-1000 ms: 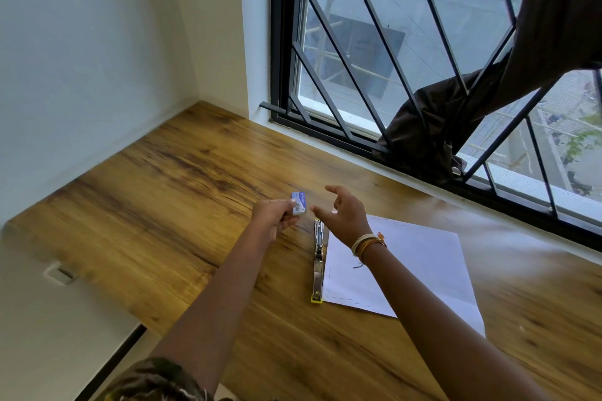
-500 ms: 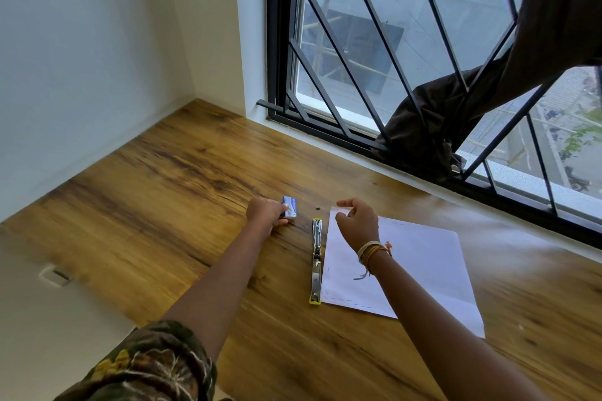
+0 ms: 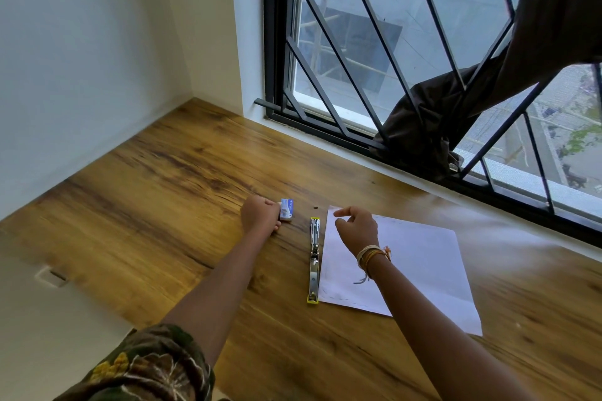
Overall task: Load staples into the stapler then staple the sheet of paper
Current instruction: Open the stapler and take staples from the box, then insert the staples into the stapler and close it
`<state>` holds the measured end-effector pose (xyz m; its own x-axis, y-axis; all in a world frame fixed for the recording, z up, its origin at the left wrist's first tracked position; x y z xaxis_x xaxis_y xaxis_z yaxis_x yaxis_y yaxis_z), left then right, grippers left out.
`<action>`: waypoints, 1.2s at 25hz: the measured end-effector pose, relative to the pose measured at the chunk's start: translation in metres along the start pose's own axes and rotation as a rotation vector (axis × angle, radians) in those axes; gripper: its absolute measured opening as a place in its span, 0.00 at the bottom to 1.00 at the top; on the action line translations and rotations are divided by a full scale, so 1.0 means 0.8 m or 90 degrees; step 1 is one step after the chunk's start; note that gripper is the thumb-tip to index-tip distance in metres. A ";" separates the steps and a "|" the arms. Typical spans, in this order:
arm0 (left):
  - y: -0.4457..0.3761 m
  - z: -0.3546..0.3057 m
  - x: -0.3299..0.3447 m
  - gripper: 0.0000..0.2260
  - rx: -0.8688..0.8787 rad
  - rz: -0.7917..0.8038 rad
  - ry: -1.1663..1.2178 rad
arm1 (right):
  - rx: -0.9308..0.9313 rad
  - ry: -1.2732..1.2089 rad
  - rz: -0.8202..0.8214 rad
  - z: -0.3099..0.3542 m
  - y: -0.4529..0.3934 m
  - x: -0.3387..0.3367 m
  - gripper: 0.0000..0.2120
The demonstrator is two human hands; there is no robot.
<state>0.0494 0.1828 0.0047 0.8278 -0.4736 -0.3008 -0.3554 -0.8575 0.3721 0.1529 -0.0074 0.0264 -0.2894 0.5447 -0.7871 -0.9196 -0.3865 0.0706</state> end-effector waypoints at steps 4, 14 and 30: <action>0.028 0.006 -0.002 0.08 0.135 -0.028 -0.006 | 0.036 0.005 0.064 -0.009 0.001 0.006 0.08; 0.062 0.024 0.012 0.08 0.203 0.091 0.012 | -0.083 0.048 0.223 -0.003 0.035 0.019 0.14; 0.071 0.028 0.042 0.08 -0.125 0.209 0.114 | -0.216 0.115 0.087 0.014 0.042 0.013 0.05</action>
<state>0.0472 0.1138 -0.0040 0.7532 -0.6576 0.0131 -0.5374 -0.6038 0.5887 0.1158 -0.0065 0.0273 -0.3238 0.3434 -0.8816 -0.7270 -0.6866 -0.0005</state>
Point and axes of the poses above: each hand's wrist, its own y-axis away from the middle knuckle, its own x-axis out of the palm, z = x × y, the point moved 4 cm from there along -y, towards the middle knuckle, and after that the axes turned 13 degrees about y, right-handed, at the moved point
